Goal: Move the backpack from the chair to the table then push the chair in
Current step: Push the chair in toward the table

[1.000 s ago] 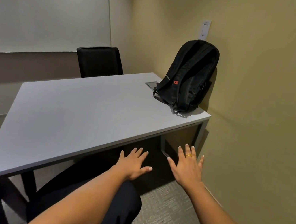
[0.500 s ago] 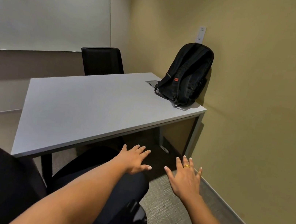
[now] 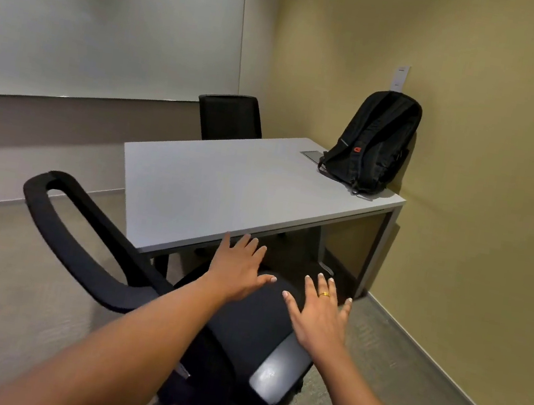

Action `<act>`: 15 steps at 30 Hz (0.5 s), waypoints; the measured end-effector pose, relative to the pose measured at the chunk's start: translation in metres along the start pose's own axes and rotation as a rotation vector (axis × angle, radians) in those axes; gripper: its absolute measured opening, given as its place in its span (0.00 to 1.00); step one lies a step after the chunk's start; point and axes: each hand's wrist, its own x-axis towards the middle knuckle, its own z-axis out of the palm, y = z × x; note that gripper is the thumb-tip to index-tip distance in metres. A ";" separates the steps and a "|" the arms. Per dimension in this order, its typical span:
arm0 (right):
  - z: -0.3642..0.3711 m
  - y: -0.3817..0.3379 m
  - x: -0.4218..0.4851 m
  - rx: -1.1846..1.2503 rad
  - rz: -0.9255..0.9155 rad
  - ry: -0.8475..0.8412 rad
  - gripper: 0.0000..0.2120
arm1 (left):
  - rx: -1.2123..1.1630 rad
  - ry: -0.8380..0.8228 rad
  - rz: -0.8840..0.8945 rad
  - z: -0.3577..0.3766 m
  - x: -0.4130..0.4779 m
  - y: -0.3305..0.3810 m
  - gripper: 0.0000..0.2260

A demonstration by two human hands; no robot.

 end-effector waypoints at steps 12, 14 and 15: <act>-0.027 -0.170 -0.047 0.184 0.016 0.251 0.31 | -0.171 0.166 0.021 -0.040 -0.075 -0.140 0.29; -0.029 -0.200 -0.055 0.199 0.039 0.292 0.31 | -0.198 0.213 0.032 -0.035 -0.090 -0.167 0.28; -0.028 -0.215 -0.060 0.204 0.051 0.308 0.31 | -0.201 0.239 0.030 -0.031 -0.097 -0.179 0.28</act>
